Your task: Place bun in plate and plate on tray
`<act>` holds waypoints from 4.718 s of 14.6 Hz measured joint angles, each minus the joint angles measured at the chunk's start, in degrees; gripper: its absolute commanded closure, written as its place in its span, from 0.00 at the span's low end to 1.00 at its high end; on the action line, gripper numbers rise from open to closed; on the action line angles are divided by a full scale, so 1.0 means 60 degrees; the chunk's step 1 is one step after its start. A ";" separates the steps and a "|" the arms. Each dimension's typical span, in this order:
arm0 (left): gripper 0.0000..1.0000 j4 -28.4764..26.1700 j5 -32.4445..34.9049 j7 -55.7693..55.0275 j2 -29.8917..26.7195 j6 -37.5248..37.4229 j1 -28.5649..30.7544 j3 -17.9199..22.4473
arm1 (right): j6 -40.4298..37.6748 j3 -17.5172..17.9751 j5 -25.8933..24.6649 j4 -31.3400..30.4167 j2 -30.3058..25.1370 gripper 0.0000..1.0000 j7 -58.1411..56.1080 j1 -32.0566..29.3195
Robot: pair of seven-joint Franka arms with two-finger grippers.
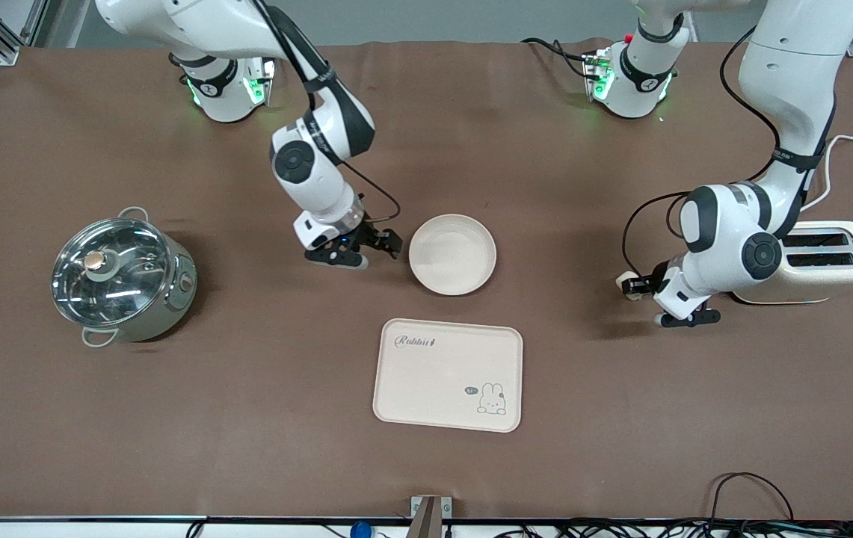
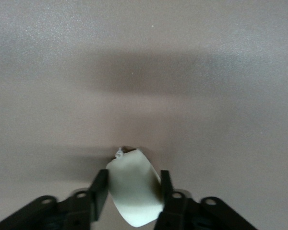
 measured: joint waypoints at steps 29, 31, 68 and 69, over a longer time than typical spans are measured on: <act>0.00 0.3237 0.1444 -0.5759 -0.0529 -0.1859 -0.1201 -0.2558 | 0.1078 -0.0217 -0.0204 0.2032 0.1726 1.00 -0.0394 0.0447; 0.00 0.3320 0.2011 -0.3997 -0.1357 -0.2665 -0.0395 -0.2513 | 0.1048 -0.0263 -0.0205 0.2589 0.1740 1.00 -0.0647 0.0065; 0.00 0.5067 0.1960 0.0186 -0.4362 -0.7164 -0.0725 0.0966 | -1.0652 -0.1521 -0.2094 0.6416 -0.1469 0.00 -0.4207 -0.4597; 0.00 0.5067 0.1960 0.0186 -0.4361 -0.7165 -0.0727 0.0966 | -1.1005 -0.1519 -0.2277 0.6376 -0.1794 0.00 -0.4378 -0.4681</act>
